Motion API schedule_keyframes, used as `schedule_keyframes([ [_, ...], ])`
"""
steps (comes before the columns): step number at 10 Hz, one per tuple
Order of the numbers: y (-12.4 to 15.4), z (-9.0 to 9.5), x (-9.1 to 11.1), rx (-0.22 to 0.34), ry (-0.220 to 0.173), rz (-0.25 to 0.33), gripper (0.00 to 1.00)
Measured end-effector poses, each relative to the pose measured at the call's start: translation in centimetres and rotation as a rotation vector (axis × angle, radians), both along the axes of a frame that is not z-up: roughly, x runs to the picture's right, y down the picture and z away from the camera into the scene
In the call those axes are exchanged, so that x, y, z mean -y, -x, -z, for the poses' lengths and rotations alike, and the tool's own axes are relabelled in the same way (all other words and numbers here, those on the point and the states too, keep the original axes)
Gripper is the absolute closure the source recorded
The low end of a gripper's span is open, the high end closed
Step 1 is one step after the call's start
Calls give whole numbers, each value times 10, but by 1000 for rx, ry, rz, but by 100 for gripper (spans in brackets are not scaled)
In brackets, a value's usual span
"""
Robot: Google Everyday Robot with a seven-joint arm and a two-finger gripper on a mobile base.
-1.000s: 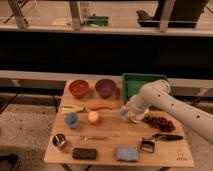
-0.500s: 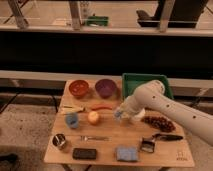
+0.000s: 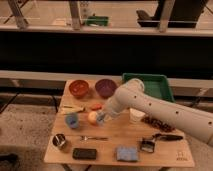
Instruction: Place towel in metal cup
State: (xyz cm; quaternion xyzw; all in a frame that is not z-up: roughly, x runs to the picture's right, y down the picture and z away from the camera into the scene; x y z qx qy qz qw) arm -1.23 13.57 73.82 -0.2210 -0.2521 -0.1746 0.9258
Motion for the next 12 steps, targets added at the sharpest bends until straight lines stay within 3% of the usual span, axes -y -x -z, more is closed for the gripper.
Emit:
schedule_keyframes([
  [1,29,12,-3,50,-4,53,100],
  [4,72,34,-10,158,-10,124,100],
  [6,90,41,-15,241,-40,117,100],
  [9,100,37,-20,284,-71,98,100],
  [10,124,26,-26,317,-88,117,100],
  [12,134,27,-28,334,-92,134,100],
])
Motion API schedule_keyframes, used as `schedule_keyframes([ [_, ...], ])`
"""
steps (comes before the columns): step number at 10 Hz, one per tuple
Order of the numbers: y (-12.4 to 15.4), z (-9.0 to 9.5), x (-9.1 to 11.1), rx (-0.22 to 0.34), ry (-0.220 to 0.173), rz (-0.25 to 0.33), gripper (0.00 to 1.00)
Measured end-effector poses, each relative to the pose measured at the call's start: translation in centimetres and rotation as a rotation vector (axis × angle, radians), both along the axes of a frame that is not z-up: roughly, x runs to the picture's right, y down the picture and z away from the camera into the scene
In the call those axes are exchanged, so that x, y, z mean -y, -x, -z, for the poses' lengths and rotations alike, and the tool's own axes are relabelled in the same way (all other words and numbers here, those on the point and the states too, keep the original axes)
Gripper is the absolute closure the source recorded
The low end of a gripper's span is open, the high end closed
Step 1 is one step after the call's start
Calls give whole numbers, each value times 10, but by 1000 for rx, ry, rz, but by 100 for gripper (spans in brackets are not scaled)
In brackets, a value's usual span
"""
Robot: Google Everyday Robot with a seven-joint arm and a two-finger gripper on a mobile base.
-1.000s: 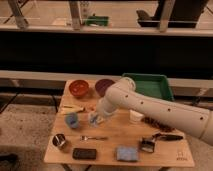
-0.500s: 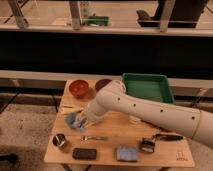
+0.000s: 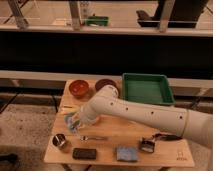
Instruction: Place towel in metal cup
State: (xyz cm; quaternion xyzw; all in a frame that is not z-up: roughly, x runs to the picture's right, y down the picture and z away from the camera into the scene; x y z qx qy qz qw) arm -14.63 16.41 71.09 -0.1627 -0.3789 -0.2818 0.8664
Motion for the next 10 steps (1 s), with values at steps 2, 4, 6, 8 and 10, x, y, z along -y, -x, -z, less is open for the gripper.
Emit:
schedule_keyframes([
  [2,9,15,-5,26,-1,29,100],
  [4,18,30,-14,52,3,54,100],
  [6,25,39,-22,72,15,66,100],
  [8,40,42,-33,95,29,84,100],
  [10,55,43,-40,115,43,99,100],
])
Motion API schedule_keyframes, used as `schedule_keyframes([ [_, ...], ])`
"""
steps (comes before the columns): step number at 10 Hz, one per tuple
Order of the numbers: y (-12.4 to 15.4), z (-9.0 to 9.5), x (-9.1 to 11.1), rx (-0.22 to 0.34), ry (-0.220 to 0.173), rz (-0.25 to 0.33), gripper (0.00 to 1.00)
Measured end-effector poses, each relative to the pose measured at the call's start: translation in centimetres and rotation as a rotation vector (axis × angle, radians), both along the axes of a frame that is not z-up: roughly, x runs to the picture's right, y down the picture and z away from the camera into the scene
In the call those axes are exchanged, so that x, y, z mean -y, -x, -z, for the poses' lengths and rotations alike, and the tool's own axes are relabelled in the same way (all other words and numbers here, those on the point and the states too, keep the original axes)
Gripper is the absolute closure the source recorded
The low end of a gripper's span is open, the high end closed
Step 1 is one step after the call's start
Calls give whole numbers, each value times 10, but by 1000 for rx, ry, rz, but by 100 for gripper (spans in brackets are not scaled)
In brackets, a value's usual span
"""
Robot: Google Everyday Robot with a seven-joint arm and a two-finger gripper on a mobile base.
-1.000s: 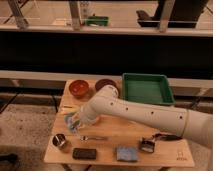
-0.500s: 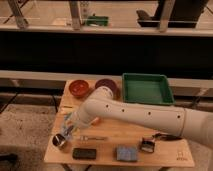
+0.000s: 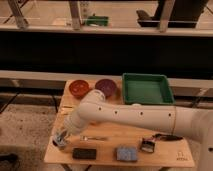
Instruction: Place towel in metal cup
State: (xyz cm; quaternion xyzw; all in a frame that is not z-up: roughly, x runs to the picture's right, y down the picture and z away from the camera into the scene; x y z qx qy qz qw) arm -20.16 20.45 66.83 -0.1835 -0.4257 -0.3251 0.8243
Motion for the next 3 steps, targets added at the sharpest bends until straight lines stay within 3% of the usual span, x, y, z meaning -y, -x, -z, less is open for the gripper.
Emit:
schedule_keyframes([
  [3,21,-5,-9,18,24,13,100],
])
